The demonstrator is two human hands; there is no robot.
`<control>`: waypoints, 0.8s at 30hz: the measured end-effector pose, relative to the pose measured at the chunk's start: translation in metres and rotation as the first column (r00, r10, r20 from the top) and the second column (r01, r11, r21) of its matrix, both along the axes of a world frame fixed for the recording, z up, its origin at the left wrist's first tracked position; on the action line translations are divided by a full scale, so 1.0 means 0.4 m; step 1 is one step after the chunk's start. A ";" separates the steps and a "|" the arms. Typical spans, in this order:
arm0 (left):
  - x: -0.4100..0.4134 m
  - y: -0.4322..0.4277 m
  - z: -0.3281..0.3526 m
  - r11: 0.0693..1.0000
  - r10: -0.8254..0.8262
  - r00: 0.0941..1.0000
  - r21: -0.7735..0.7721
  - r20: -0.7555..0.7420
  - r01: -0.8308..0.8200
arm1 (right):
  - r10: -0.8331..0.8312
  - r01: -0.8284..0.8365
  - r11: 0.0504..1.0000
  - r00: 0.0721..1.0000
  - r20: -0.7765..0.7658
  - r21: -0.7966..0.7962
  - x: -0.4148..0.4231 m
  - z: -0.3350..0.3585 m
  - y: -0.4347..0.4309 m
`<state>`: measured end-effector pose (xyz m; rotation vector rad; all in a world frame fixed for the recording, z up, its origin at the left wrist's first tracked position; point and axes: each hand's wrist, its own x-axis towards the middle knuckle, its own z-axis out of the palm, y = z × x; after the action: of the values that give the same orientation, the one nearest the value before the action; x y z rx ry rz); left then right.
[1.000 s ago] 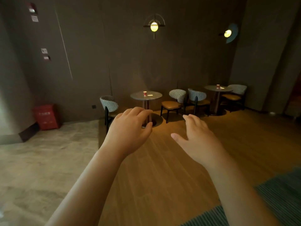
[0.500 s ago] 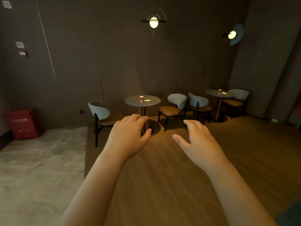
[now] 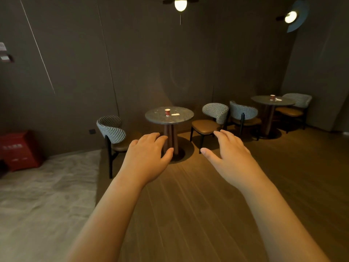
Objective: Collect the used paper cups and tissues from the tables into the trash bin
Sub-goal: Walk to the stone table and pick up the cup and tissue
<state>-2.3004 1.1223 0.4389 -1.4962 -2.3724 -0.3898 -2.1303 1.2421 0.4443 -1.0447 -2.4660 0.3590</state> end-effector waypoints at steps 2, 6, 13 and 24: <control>-0.089 0.104 0.000 1.000 0.025 1.000 -0.010 -0.002 -0.025 | 0.026 -0.026 1.000 1.000 -0.010 -0.005 -0.093 -0.007 0.115; -0.256 0.290 0.003 0.998 0.059 0.998 -0.030 -0.002 -0.059 | 0.091 -0.092 0.996 0.995 -0.039 -0.020 -0.286 -0.011 0.320; -0.548 0.531 -0.042 0.990 0.130 0.991 -0.055 0.031 -0.128 | 0.183 -0.187 0.979 0.982 -0.055 -0.080 -0.596 -0.048 0.582; -1.076 1.018 -0.083 0.997 0.083 0.991 -0.013 0.109 -0.082 | 0.129 -0.133 0.989 0.990 -0.061 -0.062 -1.105 -0.086 1.042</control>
<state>-2.7307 1.5297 0.4058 -1.4080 -2.5137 -0.4530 -2.5722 1.6591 0.4101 -0.8872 -2.4935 0.5078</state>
